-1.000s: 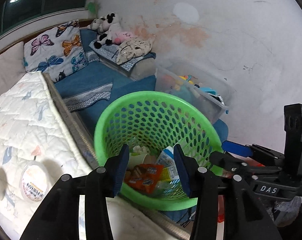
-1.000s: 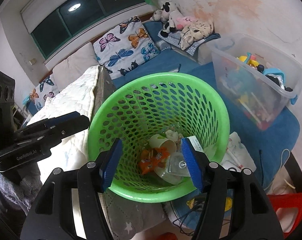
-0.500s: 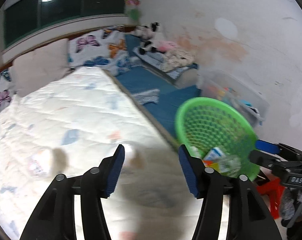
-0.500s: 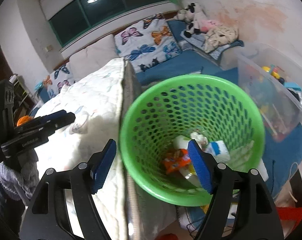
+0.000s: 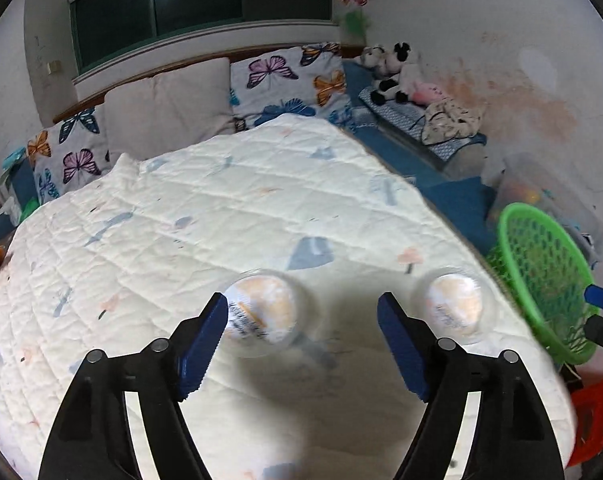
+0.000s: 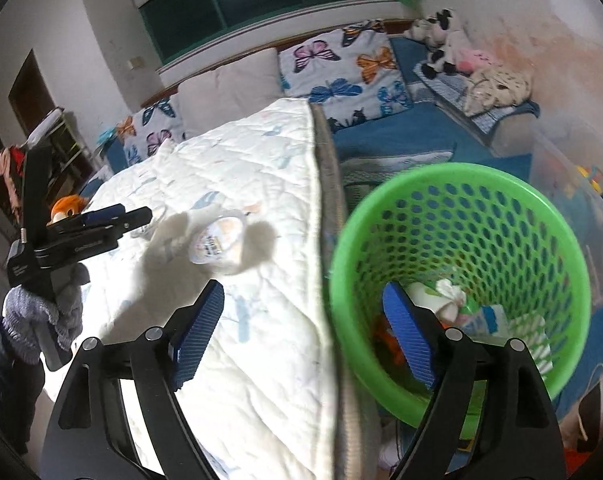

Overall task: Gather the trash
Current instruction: 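Grasp the large yogurt cup with the left tool while the right tool grasps the small yogurt cup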

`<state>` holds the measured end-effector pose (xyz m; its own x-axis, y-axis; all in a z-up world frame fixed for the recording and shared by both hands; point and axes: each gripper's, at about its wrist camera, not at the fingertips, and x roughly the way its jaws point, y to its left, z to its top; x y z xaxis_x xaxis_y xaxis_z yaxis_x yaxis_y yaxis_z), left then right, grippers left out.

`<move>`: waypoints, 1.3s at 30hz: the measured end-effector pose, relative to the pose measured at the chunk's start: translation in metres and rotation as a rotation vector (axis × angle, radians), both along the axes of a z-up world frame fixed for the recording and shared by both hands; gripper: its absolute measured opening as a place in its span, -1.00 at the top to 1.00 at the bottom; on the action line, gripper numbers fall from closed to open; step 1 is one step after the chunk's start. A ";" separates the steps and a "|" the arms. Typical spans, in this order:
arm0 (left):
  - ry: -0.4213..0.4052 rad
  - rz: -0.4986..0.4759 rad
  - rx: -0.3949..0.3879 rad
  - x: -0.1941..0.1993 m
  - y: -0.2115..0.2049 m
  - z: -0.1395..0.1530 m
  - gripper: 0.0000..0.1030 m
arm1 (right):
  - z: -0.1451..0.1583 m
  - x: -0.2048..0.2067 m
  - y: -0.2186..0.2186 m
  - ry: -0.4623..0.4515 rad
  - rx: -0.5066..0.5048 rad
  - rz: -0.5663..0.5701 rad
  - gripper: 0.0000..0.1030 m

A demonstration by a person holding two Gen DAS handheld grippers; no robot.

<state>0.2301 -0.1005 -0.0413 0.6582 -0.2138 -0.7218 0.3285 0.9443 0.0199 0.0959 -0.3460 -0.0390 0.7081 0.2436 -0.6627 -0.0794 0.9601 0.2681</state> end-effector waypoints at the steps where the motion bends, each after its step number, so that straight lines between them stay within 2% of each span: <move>1: 0.008 0.003 0.001 0.003 0.004 -0.002 -0.49 | 0.000 0.003 0.004 0.000 -0.004 0.011 -0.61; 10: 0.057 0.026 -0.021 0.020 0.019 -0.017 -0.62 | -0.004 0.030 0.041 0.011 -0.035 0.102 -0.62; 23: 0.109 0.043 -0.038 0.039 0.026 -0.035 -0.62 | -0.026 0.066 0.078 0.052 -0.123 0.167 -0.62; 30: 0.129 0.034 -0.067 0.044 0.029 -0.040 -0.33 | -0.033 0.082 0.086 0.060 -0.154 0.174 -0.62; 34: 0.118 0.032 -0.067 0.042 0.027 -0.039 -0.31 | -0.038 0.091 0.091 0.069 -0.166 0.176 -0.62; 39: 0.105 0.032 -0.065 0.038 0.027 -0.036 -0.30 | -0.042 0.094 0.095 0.069 -0.191 0.180 -0.42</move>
